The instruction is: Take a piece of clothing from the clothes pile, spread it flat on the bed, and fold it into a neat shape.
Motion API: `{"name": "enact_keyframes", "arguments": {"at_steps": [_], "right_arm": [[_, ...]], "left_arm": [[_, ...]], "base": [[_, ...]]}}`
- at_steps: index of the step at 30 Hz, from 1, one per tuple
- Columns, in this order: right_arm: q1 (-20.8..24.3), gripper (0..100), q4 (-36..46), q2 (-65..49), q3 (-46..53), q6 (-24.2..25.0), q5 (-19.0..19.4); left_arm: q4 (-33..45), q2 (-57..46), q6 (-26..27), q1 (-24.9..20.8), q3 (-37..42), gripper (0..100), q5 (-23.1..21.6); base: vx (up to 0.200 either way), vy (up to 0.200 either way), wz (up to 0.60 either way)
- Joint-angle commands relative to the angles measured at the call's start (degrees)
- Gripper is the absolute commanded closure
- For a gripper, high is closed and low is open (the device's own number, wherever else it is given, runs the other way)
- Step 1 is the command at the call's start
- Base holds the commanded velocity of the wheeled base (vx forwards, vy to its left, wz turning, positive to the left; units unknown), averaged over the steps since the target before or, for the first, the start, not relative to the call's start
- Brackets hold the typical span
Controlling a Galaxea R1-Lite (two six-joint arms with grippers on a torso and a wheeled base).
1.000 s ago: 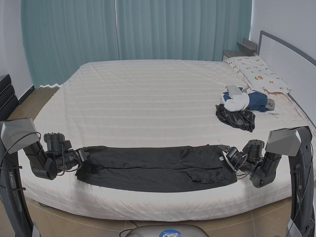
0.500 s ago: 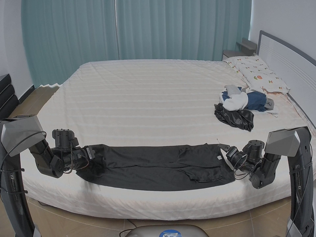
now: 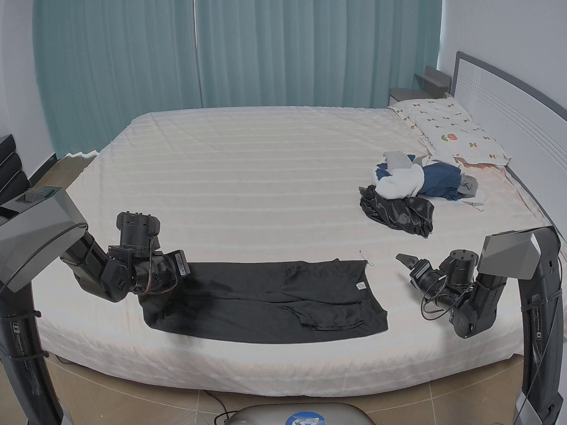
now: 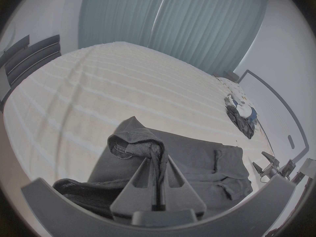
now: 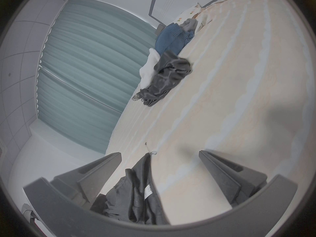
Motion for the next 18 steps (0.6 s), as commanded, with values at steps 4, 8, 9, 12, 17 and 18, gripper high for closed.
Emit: {"name": "enact_keyframes", "arguments": {"at_steps": [4, 8, 9, 12, 17, 18], "right_arm": [[0.03, 0, 0.08, -0.04, 0.05, -0.07, 0.04], [0.12, 0, -0.01, -0.04, 0.05, -0.07, 0.04], [0.03, 0, 0.08, -0.04, 0.05, -0.07, 0.04], [0.12, 0, 0.08, -0.04, 0.14, -0.07, 0.04], [0.12, 0, 0.08, 0.05, 0.14, -0.07, 0.04], [0.12, 0, 0.08, 0.05, 0.14, -0.07, 0.04]], "left_arm": [[5.93, -0.59, -3.04, -5.60, -5.48, 100, 1.39], [10.06, -0.07, -4.71, -7.45, -9.17, 100, 3.06], [11.38, -0.07, -4.98, -8.06, -10.32, 100, 3.85], [13.13, 0.02, -5.68, -9.38, -12.16, 100, 4.64], [16.39, 0.55, -6.73, -11.40, -14.80, 100, 4.73], [17.26, 0.81, -6.82, -11.84, -15.68, 100, 4.73]], "base": [[0.000, -0.200, 0.00], [0.000, -0.200, 0.00], [0.000, -0.200, 0.00], [0.000, -0.200, 0.00], [0.000, -0.200, 0.00], [0.000, -0.200, 0.00]]}}
